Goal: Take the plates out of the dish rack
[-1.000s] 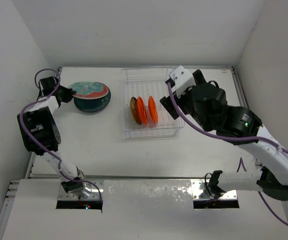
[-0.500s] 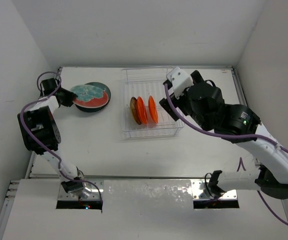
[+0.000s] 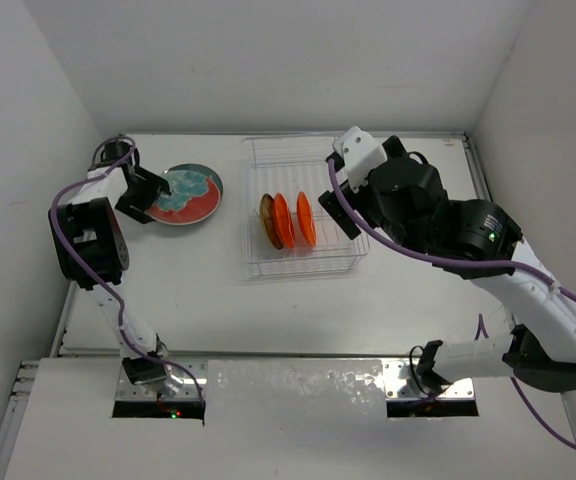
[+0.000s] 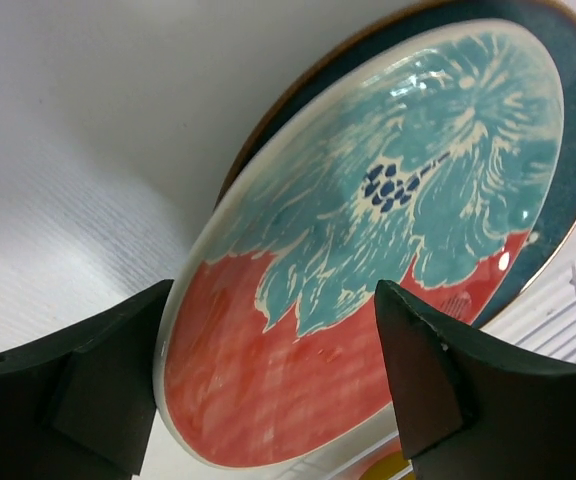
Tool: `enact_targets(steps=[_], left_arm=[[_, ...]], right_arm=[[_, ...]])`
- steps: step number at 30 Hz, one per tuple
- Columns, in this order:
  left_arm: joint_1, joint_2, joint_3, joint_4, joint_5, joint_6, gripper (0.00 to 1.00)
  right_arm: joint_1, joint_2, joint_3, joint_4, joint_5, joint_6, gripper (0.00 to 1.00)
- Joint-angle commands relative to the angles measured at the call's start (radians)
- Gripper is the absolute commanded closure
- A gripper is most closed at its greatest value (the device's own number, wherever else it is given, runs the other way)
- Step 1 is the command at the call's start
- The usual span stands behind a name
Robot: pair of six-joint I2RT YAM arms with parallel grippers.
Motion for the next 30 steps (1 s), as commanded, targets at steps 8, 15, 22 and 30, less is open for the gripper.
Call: enact_targets(steps=[8,15,22,30], left_arm=[[-0.045,0.162,0.234,-0.136,0.014,-0.031,0.11],[-0.088,0.187,0.324,-0.222,-0.055,-0.062,0.06],[-0.084,0.193,0.351,-0.302,-0.153,-0.07,0.0],[-0.074,0.11,0.327,-0.318,-0.211,-0.014,0.0]], right_arm=[[-0.001,0.013,0.031,-0.011,-0.001,0.006,0.01],[-0.001,0.015,0.046,-0.037,0.01,0.014,0.01],[-0.007,0.012,-0.013,-0.041,0.01,0.048,0.01],[-0.272,0.243,-0.081,0.038,-0.404,0.38,0.02]])
